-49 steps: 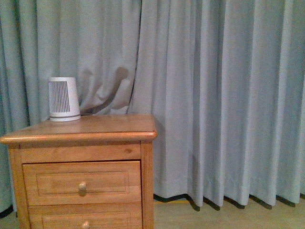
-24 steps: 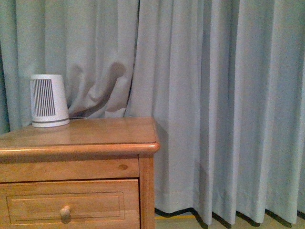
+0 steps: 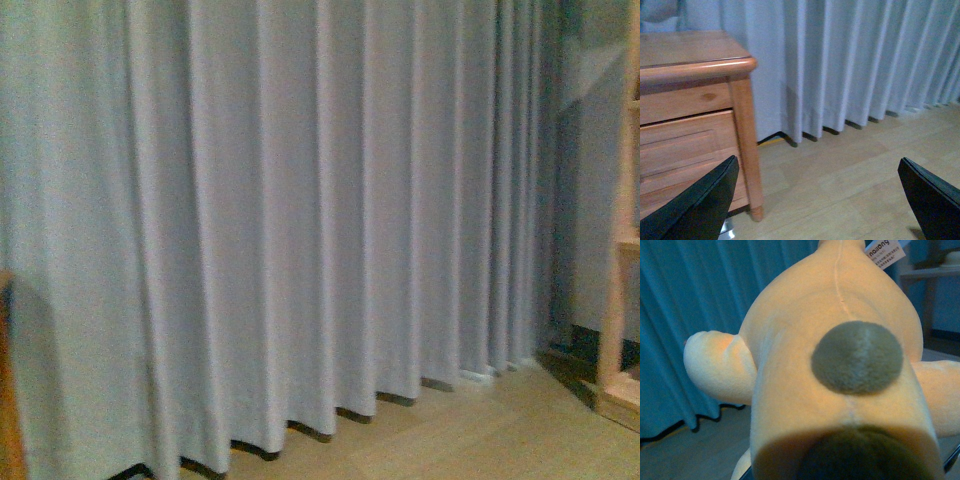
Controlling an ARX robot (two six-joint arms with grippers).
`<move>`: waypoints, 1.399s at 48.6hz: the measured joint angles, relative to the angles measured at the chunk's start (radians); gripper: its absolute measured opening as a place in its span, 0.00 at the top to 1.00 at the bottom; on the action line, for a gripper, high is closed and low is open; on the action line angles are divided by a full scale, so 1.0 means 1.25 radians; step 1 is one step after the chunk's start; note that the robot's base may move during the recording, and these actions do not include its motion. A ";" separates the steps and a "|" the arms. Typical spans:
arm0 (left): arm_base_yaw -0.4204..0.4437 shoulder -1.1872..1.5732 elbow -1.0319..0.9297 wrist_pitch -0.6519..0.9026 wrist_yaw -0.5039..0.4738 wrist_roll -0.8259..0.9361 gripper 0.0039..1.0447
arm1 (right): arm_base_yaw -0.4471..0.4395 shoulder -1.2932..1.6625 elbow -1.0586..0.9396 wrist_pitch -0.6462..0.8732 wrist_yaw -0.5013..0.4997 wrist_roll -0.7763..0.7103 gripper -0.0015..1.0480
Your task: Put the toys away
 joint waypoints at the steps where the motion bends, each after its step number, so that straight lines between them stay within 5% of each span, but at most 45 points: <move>1: 0.000 0.000 0.000 0.000 0.000 0.000 0.05 | 0.000 0.000 0.000 0.000 0.000 0.000 0.81; 68: -0.002 0.000 0.000 0.000 0.003 0.000 0.05 | -0.001 0.000 0.000 0.000 0.000 0.000 0.81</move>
